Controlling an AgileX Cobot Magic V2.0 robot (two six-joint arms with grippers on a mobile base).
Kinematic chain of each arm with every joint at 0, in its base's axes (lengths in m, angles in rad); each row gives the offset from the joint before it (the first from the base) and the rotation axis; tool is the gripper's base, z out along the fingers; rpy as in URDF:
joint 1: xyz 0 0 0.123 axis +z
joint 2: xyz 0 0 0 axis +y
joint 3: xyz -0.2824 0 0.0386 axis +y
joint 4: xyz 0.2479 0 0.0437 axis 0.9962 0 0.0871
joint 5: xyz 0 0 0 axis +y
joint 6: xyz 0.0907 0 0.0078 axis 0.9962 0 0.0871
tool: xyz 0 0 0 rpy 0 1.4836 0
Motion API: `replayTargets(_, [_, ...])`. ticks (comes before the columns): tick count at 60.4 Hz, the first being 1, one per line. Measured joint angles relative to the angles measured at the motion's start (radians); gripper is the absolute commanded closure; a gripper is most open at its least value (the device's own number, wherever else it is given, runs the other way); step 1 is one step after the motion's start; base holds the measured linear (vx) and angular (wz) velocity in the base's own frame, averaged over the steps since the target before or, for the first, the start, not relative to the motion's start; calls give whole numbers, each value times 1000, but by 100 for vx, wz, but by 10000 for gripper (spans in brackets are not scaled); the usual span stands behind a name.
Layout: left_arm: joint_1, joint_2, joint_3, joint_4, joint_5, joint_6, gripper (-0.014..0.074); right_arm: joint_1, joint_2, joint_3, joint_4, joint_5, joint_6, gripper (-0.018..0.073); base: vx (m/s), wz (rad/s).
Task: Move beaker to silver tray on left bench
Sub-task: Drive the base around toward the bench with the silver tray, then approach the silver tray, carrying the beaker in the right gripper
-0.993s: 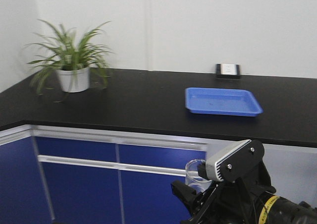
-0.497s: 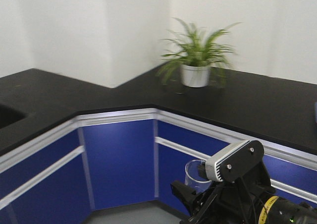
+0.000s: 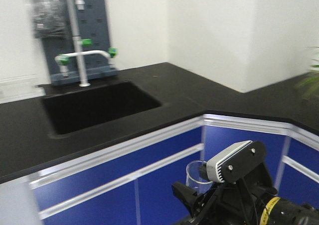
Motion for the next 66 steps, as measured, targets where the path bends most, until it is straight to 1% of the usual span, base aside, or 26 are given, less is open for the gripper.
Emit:
replayTargets(45, [0,0,0,0,0,0,595,0,0,0,0,0,0,571,14,68])
replayTargets(66, [0,0,0,0,0,0,595,0,0,0,0,0,0,571,23,43])
